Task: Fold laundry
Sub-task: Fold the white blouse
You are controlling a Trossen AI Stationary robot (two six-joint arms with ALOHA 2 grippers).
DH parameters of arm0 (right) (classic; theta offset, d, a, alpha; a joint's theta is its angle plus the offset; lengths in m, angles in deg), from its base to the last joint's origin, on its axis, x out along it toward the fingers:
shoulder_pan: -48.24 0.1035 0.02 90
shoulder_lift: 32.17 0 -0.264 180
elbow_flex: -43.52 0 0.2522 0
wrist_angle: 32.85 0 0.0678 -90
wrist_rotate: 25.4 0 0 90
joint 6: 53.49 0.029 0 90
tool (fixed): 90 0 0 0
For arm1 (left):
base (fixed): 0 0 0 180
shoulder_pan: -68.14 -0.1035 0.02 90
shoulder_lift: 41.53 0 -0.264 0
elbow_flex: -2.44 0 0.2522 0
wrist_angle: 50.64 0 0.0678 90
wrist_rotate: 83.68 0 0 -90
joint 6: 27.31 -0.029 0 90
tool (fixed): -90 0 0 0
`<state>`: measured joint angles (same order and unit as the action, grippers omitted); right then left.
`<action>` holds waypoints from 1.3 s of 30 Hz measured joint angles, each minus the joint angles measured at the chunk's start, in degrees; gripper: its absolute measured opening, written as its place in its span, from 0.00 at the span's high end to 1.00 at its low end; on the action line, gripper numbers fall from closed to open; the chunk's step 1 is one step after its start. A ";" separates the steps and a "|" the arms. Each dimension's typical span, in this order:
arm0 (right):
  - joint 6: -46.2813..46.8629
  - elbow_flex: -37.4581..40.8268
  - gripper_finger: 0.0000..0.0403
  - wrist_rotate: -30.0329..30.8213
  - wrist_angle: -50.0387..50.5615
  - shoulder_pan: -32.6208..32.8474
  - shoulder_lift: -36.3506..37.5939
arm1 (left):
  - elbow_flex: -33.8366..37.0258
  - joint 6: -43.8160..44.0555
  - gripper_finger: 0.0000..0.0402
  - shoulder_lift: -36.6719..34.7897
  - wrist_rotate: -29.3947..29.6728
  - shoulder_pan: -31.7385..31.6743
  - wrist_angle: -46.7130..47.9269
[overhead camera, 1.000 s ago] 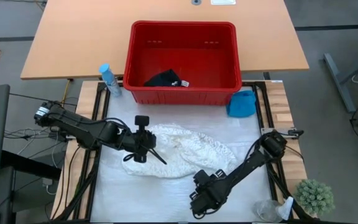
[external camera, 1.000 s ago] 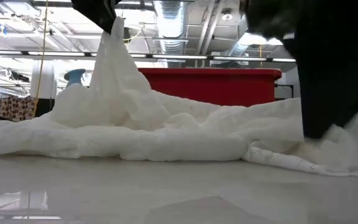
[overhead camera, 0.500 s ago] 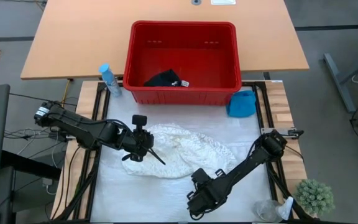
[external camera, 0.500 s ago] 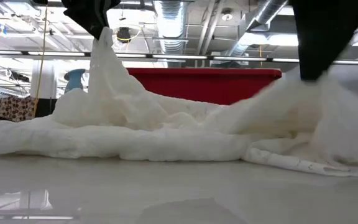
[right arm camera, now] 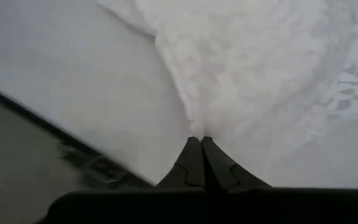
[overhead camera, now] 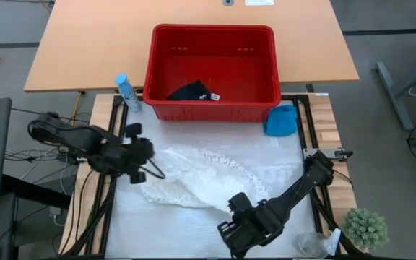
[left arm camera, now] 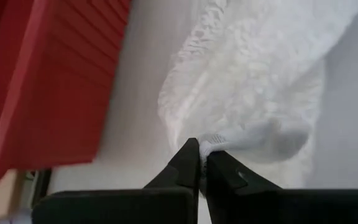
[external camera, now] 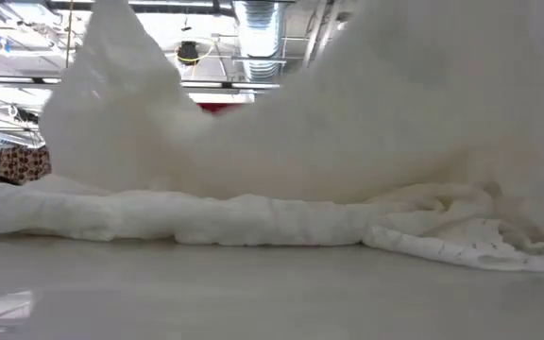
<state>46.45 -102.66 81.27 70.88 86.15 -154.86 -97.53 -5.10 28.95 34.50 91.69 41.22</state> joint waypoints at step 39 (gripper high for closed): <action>-28.65 23.26 0.98 14.67 0.05 -40.45 10.97 | 29.86 1.52 1.00 -1.62 27.44 -19.14 -10.90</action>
<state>17.80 -79.40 95.94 70.93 45.71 -143.89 -67.66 -3.59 27.32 61.94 72.55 30.32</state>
